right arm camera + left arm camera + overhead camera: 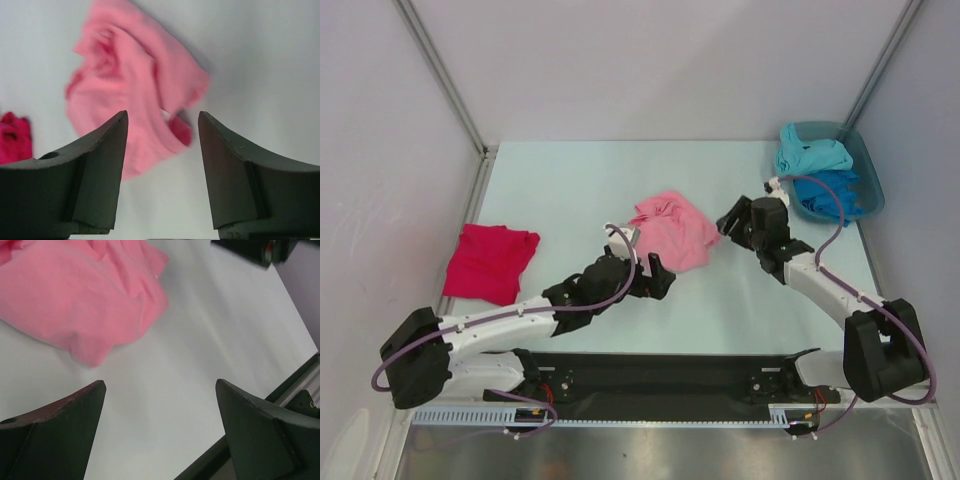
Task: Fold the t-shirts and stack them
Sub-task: Move the tshirt to the center of the board, then flatten the tshirt out
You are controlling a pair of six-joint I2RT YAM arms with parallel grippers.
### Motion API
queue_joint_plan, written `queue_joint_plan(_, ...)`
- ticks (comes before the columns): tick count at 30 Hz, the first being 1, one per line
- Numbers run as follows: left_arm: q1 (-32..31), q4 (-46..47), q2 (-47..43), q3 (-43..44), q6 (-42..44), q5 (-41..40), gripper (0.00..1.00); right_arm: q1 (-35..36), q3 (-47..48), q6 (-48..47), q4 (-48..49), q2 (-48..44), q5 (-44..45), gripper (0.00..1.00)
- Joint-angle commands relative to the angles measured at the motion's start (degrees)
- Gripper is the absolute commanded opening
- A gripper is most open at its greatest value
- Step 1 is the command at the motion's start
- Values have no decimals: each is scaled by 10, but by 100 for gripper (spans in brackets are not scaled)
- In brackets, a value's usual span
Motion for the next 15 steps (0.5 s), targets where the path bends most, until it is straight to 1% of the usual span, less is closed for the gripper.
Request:
queue_joint_plan(1,18,-18,7,47,26,-36,98,-21,-66,12,28,-13,-41,62)
queue_joint_plan(3,46,-28,15,62,17,-23,98,-21,-84,11,35,-20,-48,62)
queue_joint_plan(6,62,-32,23,73,12,-8,98,-21,-102,10,35,-24,-58,61)
queue_joint_plan(9,61,-26,28,72,7,3,98,-21,-114,12,42,-23,-63,61)
queue_joint_plan(11,62,-22,30,68,2,7,97,-21,-123,16,50,-17,-82,61)
queue_joint_plan(15,62,-12,28,54,-10,19,96,-22,-134,18,93,15,-122,60)
